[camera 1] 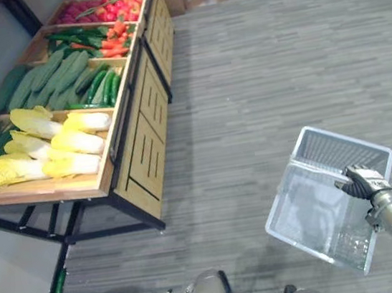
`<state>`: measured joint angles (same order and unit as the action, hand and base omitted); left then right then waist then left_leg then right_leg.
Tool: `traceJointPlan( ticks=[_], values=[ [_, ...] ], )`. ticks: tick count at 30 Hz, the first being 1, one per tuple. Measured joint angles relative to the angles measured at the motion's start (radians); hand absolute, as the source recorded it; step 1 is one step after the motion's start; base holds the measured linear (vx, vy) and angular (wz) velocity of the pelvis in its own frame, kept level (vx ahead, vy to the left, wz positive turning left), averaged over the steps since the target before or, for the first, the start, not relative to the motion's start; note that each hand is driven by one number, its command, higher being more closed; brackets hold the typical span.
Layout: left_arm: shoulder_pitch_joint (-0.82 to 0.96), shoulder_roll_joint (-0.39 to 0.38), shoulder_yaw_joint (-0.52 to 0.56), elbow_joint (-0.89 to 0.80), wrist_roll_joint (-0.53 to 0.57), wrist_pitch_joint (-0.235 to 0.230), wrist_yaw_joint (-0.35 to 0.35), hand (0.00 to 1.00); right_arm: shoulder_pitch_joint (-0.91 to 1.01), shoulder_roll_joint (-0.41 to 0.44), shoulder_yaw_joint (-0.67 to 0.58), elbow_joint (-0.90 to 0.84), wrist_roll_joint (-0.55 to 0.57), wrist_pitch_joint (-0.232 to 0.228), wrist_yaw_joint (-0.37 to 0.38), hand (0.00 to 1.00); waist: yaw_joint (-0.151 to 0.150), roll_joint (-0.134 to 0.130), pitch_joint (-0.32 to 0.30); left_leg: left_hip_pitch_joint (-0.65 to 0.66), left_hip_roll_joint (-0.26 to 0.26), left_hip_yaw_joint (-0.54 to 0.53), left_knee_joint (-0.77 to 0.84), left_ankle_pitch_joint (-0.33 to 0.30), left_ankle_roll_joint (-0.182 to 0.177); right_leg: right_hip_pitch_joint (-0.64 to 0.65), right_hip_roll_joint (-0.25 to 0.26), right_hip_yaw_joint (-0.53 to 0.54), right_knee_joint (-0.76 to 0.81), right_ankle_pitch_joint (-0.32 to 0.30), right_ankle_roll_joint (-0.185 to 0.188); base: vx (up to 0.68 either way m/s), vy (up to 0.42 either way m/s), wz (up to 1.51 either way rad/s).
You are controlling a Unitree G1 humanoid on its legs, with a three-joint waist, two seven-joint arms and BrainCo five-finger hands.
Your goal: Pick vegetable in the basket
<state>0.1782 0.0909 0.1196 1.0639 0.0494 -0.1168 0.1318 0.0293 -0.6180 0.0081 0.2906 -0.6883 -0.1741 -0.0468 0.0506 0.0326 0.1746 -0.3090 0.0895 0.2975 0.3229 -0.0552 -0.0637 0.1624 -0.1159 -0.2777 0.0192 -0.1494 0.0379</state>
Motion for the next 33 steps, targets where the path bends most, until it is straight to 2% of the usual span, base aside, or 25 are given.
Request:
traceJointPlan(
  ticks=[1,2,3,4,6,8,10,11,12,13,14,15,17,18,19,21,23,25,26,27,28,29,30,32,33],
  values=[
    [0.023,-0.013,0.000,0.000,0.000,0.004,0.000,0.00,0.003,0.000,0.000,0.000,0.000,0.000,0.000,1.00,0.012,0.024,-0.015,-0.001,-0.013,-0.008,-0.176,0.066,-0.016,0.020,0.019,0.005,-0.024,-0.014,0.004,0.40,0.195,-0.11],
    [0.040,-0.017,0.003,0.006,0.002,0.012,0.000,0.00,0.003,0.009,0.002,0.002,0.001,0.002,0.000,1.00,0.026,0.041,-0.022,-0.019,-0.003,-0.015,-0.190,0.148,0.027,0.045,0.036,0.012,-0.033,-0.040,0.022,0.42,0.209,-0.07],
    [0.043,-0.016,0.006,0.011,0.003,0.014,0.000,0.00,0.004,0.018,0.007,0.004,0.001,0.002,0.000,1.00,0.034,0.043,-0.028,-0.019,-0.014,-0.009,-0.169,0.155,0.054,0.060,0.032,0.012,-0.033,-0.051,0.022,0.44,0.193,0.10],
    [0.045,-0.016,0.008,0.009,0.003,0.016,0.000,0.00,0.003,0.020,0.022,0.004,0.001,0.001,0.000,1.00,0.038,0.018,-0.033,-0.022,-0.039,-0.006,-0.140,0.116,0.084,0.064,0.009,0.013,-0.033,-0.054,0.021,0.43,0.159,0.27],
    [0.045,-0.009,0.044,0.010,0.007,0.014,0.002,0.00,-0.012,0.011,0.049,0.005,0.001,-0.003,0.000,1.00,0.051,-0.003,-0.031,-0.027,-0.074,-0.005,-0.063,0.053,0.158,0.084,-0.031,0.038,-0.002,-0.026,0.054,0.46,0.178,0.34],
    [0.061,-0.013,0.054,0.011,0.012,0.017,0.002,0.00,-0.010,0.015,0.079,0.005,0.001,-0.013,0.002,1.00,0.065,-0.017,-0.034,0.027,-0.108,-0.004,-0.076,0.016,0.181,0.076,-0.067,0.071,0.113,-0.022,0.061,0.40,0.187,0.23],
    [0.083,-0.005,0.051,0.009,0.012,0.017,0.001,0.00,-0.007,0.047,0.081,0.015,0.000,-0.025,0.003,1.00,0.067,-0.046,-0.041,0.103,-0.146,-0.016,-0.139,-0.009,0.176,-0.005,-0.111,0.099,0.362,-0.005,0.093,0.37,0.188,0.21],
    [0.094,0.010,0.041,0.010,0.012,0.019,0.000,0.00,-0.007,0.072,0.081,0.036,0.000,-0.034,0.002,1.00,0.059,-0.059,-0.043,0.175,-0.174,-0.033,-0.190,-0.014,0.180,-0.105,-0.146,0.152,0.617,0.081,0.207,0.45,0.178,0.38],
    [0.102,0.031,0.021,0.011,0.012,0.020,-0.001,0.00,0.003,0.099,0.081,0.057,0.000,-0.036,0.002,1.00,0.044,-0.084,-0.043,0.242,-0.198,-0.065,-0.225,-0.022,0.182,-0.200,-0.154,0.216,0.861,0.181,0.255,0.46,0.148,0.51],
    [0.103,0.036,0.012,0.011,0.012,0.024,-0.001,0.00,0.011,0.109,0.081,0.066,0.000,-0.037,0.002,1.00,0.037,-0.095,-0.044,0.272,-0.207,-0.086,-0.235,-0.029,0.182,-0.240,-0.148,0.235,0.966,0.182,0.254,0.51,0.093,0.76],
    [0.099,0.060,-0.004,0.010,0.012,0.032,-0.001,0.00,0.025,0.113,0.078,0.086,-0.001,-0.036,0.001,1.00,0.031,-0.104,-0.044,0.334,-0.216,-0.123,-0.247,-0.036,0.195,-0.305,-0.136,0.245,1.110,0.169,0.232,0.45,0.025,0.86],
    [0.091,0.063,-0.018,0.010,0.011,0.033,-0.002,0.00,0.051,0.112,0.065,0.089,-0.001,-0.035,0.000,1.00,0.024,-0.095,-0.040,0.391,-0.220,-0.175,-0.258,-0.047,0.210,-0.355,-0.116,0.231,1.169,0.124,0.155,0.45,0.007,0.96],
    [0.077,0.067,-0.026,0.001,0.010,0.032,-0.001,0.00,0.076,0.113,0.025,0.094,-0.002,-0.028,-0.001,1.00,-0.007,-0.093,-0.040,0.447,-0.219,-0.256,-0.273,-0.057,0.217,-0.411,-0.097,0.209,1.122,0.050,0.053,0.40,-0.044,1.36],
    [0.071,0.065,-0.025,-0.008,0.008,0.031,0.000,0.00,0.076,0.113,-0.018,0.113,-0.002,-0.021,-0.002,1.00,-0.029,-0.089,-0.039,0.476,-0.219,-0.315,-0.279,-0.060,0.217,-0.453,-0.086,0.214,1.019,0.016,0.036,0.38,-0.072,1.45],
    [0.063,0.064,-0.025,-0.011,0.007,0.031,0.000,0.00,0.076,0.112,-0.047,0.123,-0.002,-0.016,-0.002,1.00,-0.033,-0.087,-0.039,0.491,-0.218,-0.340,-0.284,-0.061,0.216,-0.469,-0.077,0.225,0.954,0.010,0.026,0.38,-0.096,1.38],
    [0.050,0.056,-0.019,-0.020,0.001,0.031,0.001,0.00,0.078,0.111,-0.147,0.165,-0.001,0.002,-0.013,1.00,-0.048,-0.069,-0.042,0.503,-0.203,-0.431,-0.284,-0.079,0.200,-0.473,-0.038,0.297,0.642,0.013,0.029,0.36,-0.128,1.27],
    [0.040,0.046,0.017,-0.034,-0.001,0.028,0.003,0.00,0.099,0.110,-0.248,0.197,0.001,0.029,-0.038,1.00,-0.048,-0.078,-0.047,0.501,-0.198,-0.530,-0.262,-0.119,0.176,-0.469,-0.024,0.477,0.275,0.051,0.075,0.39,-0.238,1.30],
    [0.042,0.029,0.059,-0.032,-0.006,0.029,0.010,0.00,0.137,0.114,-0.282,0.197,0.001,0.047,-0.040,1.00,-0.042,-0.083,-0.046,0.504,-0.192,-0.614,-0.210,-0.188,0.151,-0.455,-0.047,0.552,0.124,0.061,0.093,0.50,-0.467,1.24],
    [0.051,0.031,0.075,-0.031,-0.006,0.029,0.014,0.00,0.159,0.124,-0.289,0.197,0.001,0.057,-0.040,1.00,-0.046,-0.093,-0.054,0.505,-0.188,-0.651,-0.186,-0.224,0.137,-0.448,-0.061,0.548,0.119,0.061,0.093,0.50,-0.548,1.29],
    [0.053,0.033,0.084,-0.028,-0.008,0.029,0.016,0.00,0.176,0.132,-0.301,0.198,0.001,0.061,-0.040,1.00,-0.048,-0.105,-0.056,0.505,-0.179,-0.676,-0.169,-0.248,0.128,-0.448,-0.065,0.529,0.135,0.091,0.128,0.33,-0.405,1.26],
    [0.052,0.025,0.091,-0.026,-0.008,0.031,0.019,0.00,0.203,0.139,-0.333,0.207,0.002,0.065,-0.039,1.00,-0.049,-0.078,-0.069,0.499,-0.140,-0.706,-0.139,-0.279,0.095,-0.446,-0.055,0.456,0.181,0.153,0.146,0.32,-0.381,1.19],
    [0.053,0.006,0.091,-0.024,-0.008,0.031,0.019,0.00,0.210,0.143,-0.356,0.223,0.004,0.067,-0.039,1.00,-0.050,-0.051,-0.084,0.483,-0.106,-0.703,-0.125,-0.279,0.088,-0.448,-0.042,0.407,0.205,0.158,0.130,0.39,-0.437,1.27],
    [0.051,-0.019,0.092,-0.024,-0.009,0.029,0.019,0.00,0.198,0.147,-0.363,0.241,0.025,0.075,-0.040,1.00,-0.049,-0.022,-0.095,0.455,-0.069,-0.690,-0.103,-0.259,0.057,-0.450,-0.025,0.350,0.232,0.143,0.095,0.37,-0.418,0.95],
    [0.044,-0.026,0.094,-0.024,-0.011,0.029,0.021,0.00,0.187,0.157,-0.364,0.247,0.041,0.075,-0.041,1.00,-0.053,-0.014,-0.097,0.391,-0.045,-0.659,-0.045,-0.203,0.008,-0.445,-0.031,0.274,0.254,0.118,0.054,0.36,-0.439,1.12],
    [0.038,-0.026,0.108,-0.022,-0.011,0.030,0.023,0.00,0.187,0.162,-0.371,0.257,0.056,0.075,-0.046,1.00,-0.059,-0.019,-0.093,0.345,-0.039,-0.569,0.019,-0.146,-0.014,-0.411,-0.053,0.214,0.246,0.103,0.031,0.33,-0.405,1.32]
  ],
)
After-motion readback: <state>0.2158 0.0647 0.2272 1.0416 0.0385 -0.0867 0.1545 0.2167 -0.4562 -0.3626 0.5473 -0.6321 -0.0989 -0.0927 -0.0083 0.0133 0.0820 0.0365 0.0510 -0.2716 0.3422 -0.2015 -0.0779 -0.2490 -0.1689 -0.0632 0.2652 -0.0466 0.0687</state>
